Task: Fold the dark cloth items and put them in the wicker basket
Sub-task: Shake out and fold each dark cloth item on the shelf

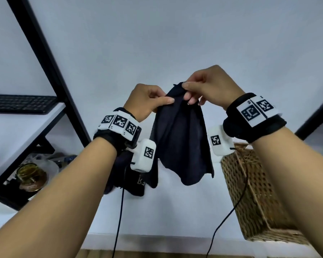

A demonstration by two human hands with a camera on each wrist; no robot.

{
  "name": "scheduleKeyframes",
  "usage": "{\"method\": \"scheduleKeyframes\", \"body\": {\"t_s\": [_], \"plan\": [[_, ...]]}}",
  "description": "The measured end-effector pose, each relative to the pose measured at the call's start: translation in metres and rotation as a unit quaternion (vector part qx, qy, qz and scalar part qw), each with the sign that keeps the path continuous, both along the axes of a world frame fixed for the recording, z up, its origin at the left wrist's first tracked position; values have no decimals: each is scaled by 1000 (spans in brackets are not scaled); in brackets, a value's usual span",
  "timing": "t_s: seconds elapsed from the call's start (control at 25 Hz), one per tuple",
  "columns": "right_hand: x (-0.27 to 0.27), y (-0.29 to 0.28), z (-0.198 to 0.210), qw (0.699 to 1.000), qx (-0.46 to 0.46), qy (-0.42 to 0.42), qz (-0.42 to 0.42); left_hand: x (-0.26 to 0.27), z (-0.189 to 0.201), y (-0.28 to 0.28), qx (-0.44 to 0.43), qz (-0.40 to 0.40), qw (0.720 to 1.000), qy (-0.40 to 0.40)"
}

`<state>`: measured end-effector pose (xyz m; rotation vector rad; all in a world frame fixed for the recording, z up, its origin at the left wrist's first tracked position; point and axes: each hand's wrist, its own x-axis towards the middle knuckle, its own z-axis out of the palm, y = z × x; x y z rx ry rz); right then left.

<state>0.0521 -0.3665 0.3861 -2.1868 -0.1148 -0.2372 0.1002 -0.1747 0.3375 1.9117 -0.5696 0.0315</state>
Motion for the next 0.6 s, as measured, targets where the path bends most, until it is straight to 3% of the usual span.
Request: {"method": "scheduleKeyframes", "body": {"t_s": [0.12,0.28,0.44,0.6], "plan": [[3,-8,6,999,-26,-21,-33,3,11,-5,-31,-12,999,18],[11,-3,11,1000,-3,-7,2,4,22,-22,-33,-37,999,7],[15,-3,13,999,1,-52,4,11,37,-29,-35,-41,998,-15],[19,-8,14,994,93,-58,21,13,57,-36,-55,-89,993,47]]}}
